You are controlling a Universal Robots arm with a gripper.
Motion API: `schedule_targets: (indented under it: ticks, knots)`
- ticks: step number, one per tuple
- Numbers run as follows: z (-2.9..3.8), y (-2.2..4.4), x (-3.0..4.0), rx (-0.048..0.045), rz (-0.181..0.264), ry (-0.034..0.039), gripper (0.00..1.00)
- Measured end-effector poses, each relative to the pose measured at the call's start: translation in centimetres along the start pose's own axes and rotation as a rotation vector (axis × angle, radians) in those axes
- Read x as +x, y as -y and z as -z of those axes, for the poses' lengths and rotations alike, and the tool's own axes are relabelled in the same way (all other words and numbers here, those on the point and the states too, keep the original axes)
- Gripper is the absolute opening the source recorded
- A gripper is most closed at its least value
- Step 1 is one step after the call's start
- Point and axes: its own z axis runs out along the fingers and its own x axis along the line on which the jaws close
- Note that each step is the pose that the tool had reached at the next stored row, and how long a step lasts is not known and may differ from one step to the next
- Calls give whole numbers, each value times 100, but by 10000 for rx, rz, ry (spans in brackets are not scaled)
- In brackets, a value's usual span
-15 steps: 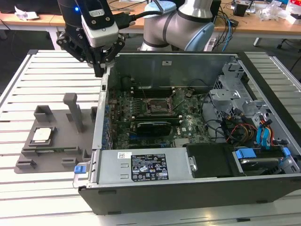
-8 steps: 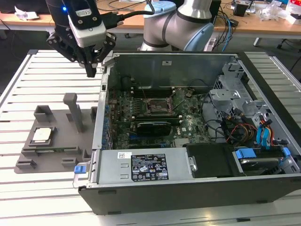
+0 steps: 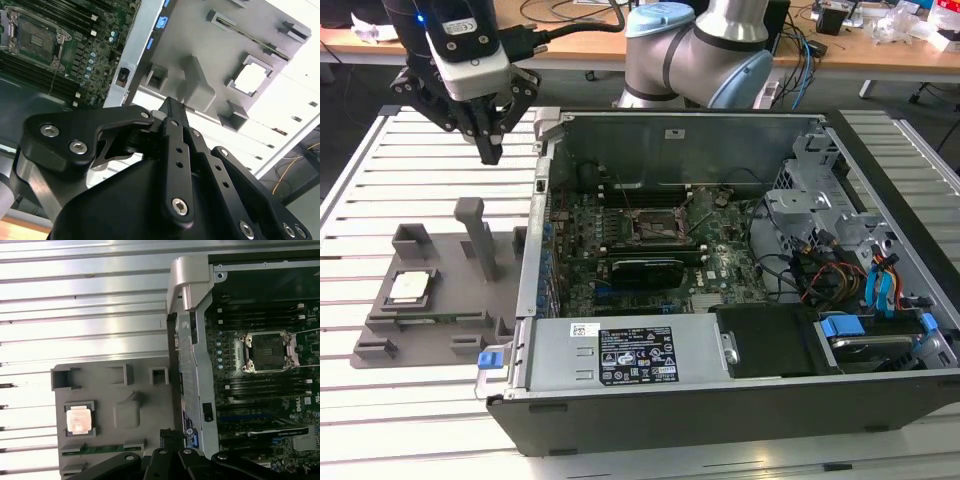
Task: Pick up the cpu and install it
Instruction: 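Reach for the cpu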
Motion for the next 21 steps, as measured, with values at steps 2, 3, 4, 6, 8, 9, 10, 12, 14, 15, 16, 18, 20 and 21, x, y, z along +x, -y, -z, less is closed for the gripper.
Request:
schedule_targets:
  ticks: [2,3,4,6,8,9,10,12,14,15,16,18,20,21]
  knots:
    - [1,3,36,0,-1,0,11]
    - [1,3,49,0,-1,0,11]
    - [1,5,66,0,-1,0,11]
    - [1,7,103,0,-1,0,11]
    - [2,9,127,0,-1,0,11]
    - [2,12,158,0,0,-1,11]
    - [3,13,170,0,0,0,11]
    - [3,15,206,0,0,0,11]
    - [4,19,258,1,-1,0,11]
    - [4,21,288,0,-1,0,11]
    - [5,24,325,1,-1,-1,11]
    - [6,30,394,0,0,0,11]
    - [8,35,474,0,-1,-1,11]
    - [9,39,523,0,-1,-1,11]
